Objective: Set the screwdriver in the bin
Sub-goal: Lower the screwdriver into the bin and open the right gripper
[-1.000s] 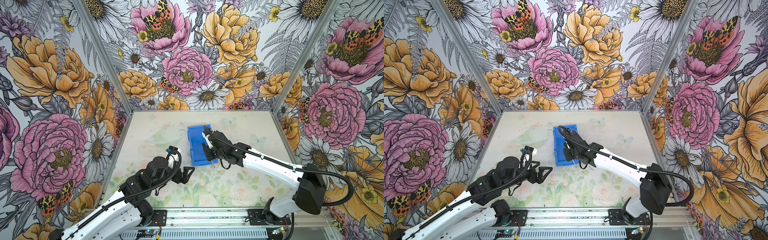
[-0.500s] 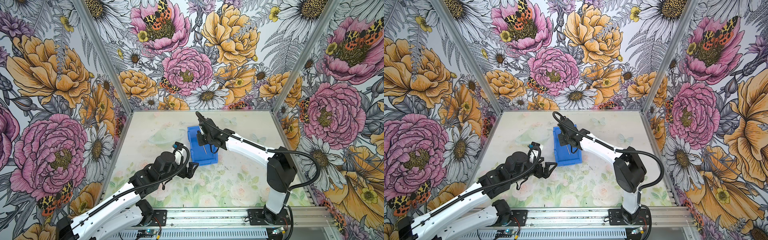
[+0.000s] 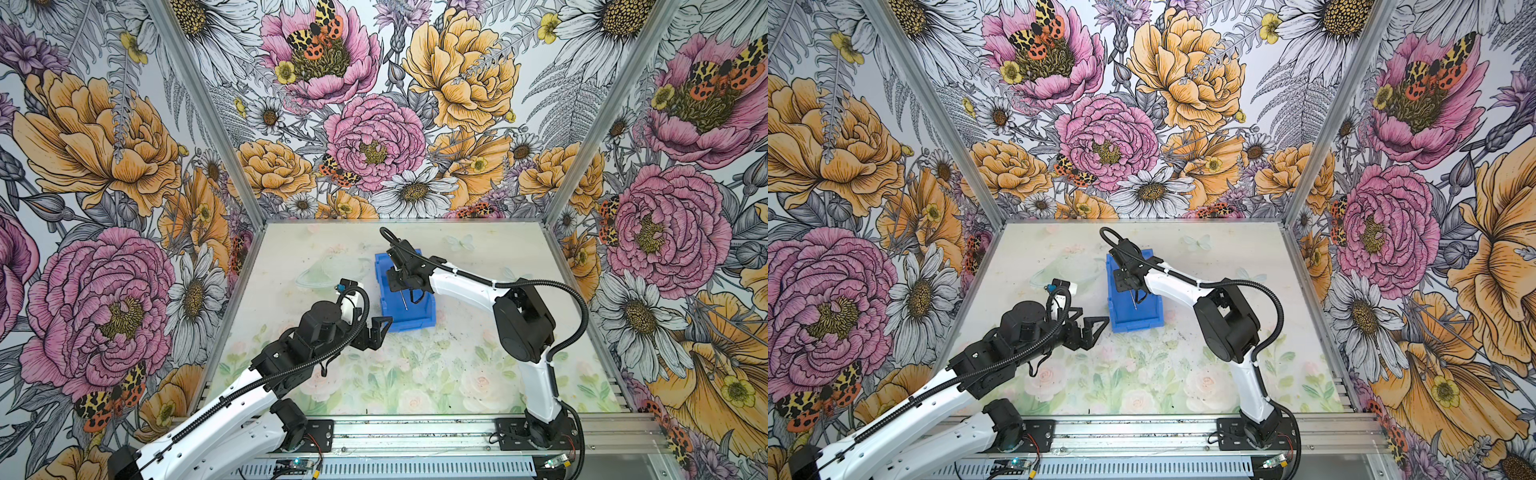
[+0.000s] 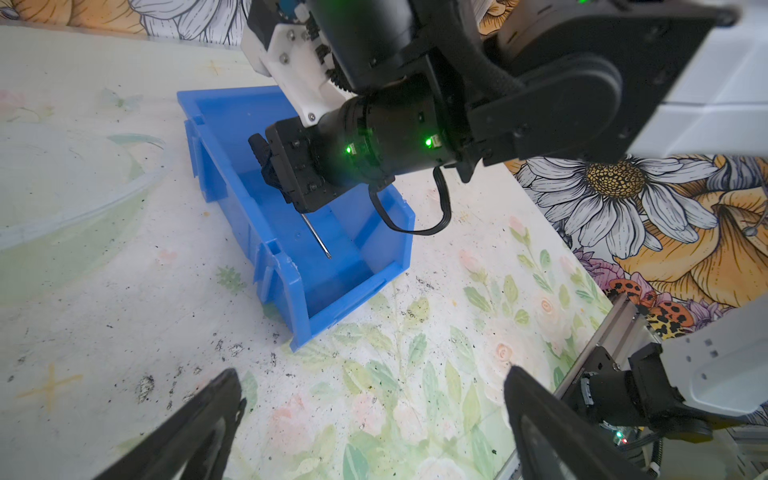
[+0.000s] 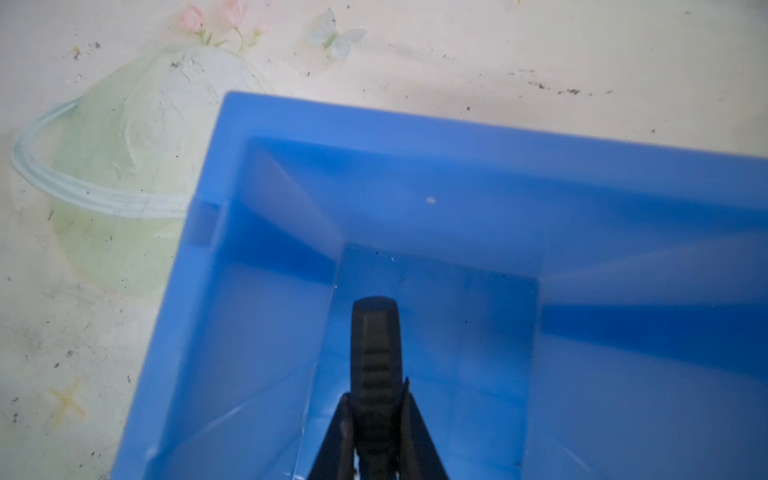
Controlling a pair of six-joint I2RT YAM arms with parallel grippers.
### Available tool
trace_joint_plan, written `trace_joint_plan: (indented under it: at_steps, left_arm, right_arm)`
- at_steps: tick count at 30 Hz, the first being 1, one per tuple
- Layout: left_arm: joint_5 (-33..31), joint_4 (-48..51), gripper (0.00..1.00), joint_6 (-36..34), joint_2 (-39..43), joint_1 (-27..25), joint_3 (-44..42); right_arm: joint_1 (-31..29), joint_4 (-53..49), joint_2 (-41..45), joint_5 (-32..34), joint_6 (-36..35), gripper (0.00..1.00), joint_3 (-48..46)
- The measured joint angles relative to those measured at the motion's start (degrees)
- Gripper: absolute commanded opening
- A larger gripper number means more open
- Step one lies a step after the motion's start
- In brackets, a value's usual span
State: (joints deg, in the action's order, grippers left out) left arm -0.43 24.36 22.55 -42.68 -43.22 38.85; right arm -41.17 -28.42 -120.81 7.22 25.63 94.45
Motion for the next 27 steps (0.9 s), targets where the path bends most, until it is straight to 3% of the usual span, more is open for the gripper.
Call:
trace_joint_plan:
  at_steps: [9,22,27]
  left_arm:
    - [0.0,0.8,0.99,0.0,1.0,0.8,-0.3]
    - [0.0,1.1,0.99,0.2,1.6,1.0,-0.3]
    - [0.0,1.1,0.99,0.5,2.4,1.0,-0.5]
  right_arm:
    - [0.0,0.0,-3.6,-0.6,1.6,0.11,0.3]
    - [-0.2,0.0,-4.7,0.3,2.2,0.42,0.3]
    - [-0.3,0.0,-4.7,1.2,2.4,0.44,0.3]
